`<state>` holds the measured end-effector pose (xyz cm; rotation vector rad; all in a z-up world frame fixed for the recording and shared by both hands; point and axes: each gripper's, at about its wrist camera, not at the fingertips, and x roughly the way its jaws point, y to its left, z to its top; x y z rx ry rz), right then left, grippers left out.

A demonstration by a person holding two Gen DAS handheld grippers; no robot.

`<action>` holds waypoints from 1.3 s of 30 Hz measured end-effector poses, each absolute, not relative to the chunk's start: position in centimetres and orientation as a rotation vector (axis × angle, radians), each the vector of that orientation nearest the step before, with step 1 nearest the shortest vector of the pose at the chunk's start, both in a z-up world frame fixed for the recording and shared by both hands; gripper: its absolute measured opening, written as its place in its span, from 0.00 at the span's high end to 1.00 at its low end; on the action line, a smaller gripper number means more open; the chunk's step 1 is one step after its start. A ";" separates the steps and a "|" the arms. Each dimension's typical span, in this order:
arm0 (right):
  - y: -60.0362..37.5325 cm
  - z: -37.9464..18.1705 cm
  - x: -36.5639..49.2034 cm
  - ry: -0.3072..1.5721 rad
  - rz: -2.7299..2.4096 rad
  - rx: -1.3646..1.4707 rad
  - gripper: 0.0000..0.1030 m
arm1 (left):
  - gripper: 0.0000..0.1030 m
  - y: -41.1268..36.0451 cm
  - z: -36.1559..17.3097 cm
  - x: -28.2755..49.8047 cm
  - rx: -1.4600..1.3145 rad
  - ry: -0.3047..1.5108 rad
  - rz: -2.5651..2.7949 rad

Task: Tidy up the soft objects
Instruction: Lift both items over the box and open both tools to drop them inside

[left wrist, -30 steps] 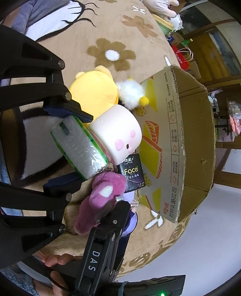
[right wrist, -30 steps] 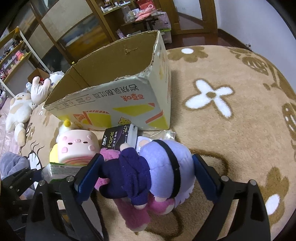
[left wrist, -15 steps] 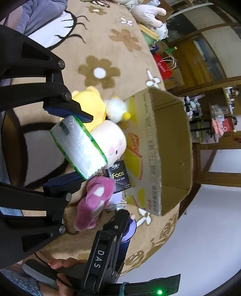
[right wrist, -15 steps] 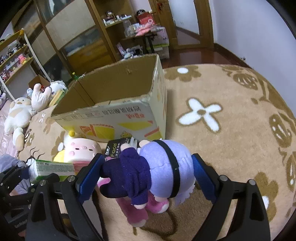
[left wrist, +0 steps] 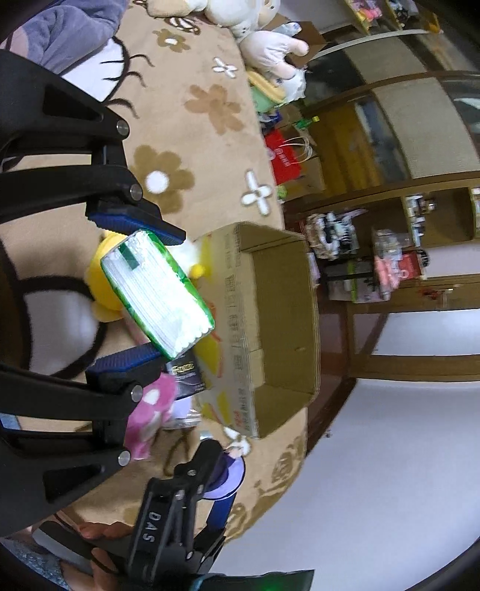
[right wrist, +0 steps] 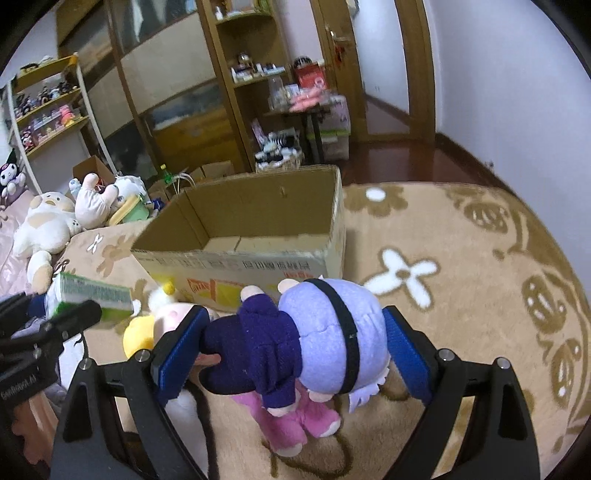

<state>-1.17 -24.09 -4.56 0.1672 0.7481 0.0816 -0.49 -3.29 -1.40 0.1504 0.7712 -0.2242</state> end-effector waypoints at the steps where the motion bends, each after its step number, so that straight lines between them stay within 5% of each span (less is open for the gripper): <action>1: -23.9 -4.1 -1.4 0.729 0.080 0.156 0.06 | 0.50 -3.2 -1.1 -0.4 0.151 0.756 -0.226; 19: -22.0 2.1 -0.4 0.443 0.063 0.041 0.06 | 0.50 -3.2 3.6 3.9 0.163 0.504 -0.195; 39: -21.9 -0.8 5.7 0.463 0.115 0.081 0.05 | 0.49 -3.8 0.5 11.4 0.137 0.558 -0.168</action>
